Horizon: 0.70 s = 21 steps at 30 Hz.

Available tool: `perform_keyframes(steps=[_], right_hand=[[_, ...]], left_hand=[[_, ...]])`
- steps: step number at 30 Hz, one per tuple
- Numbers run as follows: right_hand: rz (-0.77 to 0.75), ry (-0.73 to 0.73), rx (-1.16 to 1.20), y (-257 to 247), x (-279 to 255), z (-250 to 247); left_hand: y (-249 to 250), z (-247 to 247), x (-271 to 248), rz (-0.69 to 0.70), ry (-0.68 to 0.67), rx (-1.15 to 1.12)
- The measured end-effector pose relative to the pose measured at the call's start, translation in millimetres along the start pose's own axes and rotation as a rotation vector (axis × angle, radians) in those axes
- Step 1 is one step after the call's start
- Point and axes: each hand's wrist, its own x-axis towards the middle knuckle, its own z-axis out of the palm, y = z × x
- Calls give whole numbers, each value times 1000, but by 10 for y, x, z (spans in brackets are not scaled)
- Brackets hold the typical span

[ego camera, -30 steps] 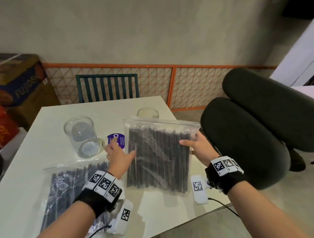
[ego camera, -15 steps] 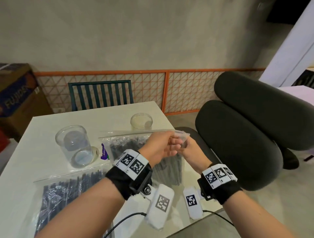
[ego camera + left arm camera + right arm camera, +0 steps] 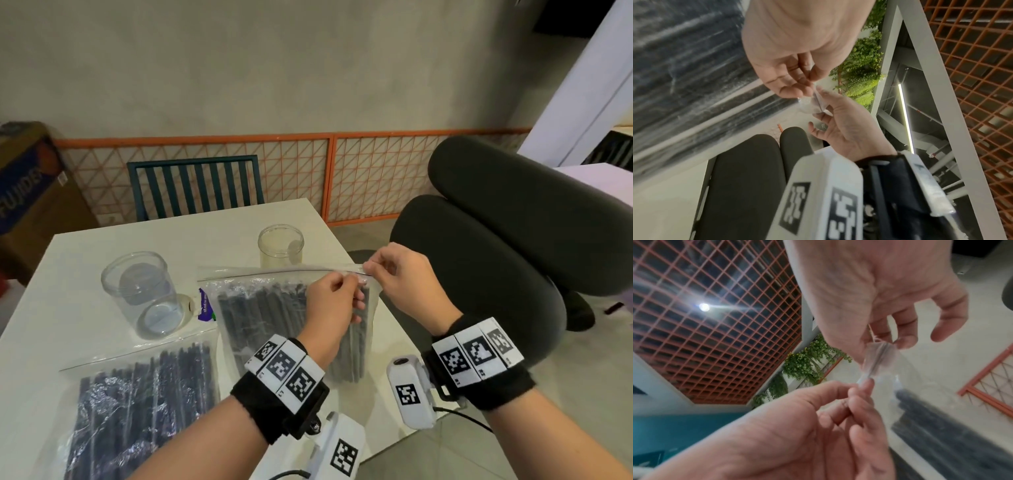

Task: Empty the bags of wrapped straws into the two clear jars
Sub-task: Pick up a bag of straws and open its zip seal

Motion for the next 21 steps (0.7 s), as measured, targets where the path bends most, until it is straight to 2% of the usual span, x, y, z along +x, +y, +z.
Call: perform_keyframes(steps=[9,13,15,17,21], right_hand=[[253,56,50,-8,80,193],[204,-161,161,-65,60,102],[170,-214,229,-148,23,89],[122,-201,244,-208,4,112],[42,-169,228,-221,-13,157]], left_hand=[[-28,9,-127,4,-57,-13],[-13,-65,-99,-19,-80,-14],[9,-82,-92,-30,-102,9],[33,-104,-103,-48,-89,9],[97,-283,-41,-82,65,-81]])
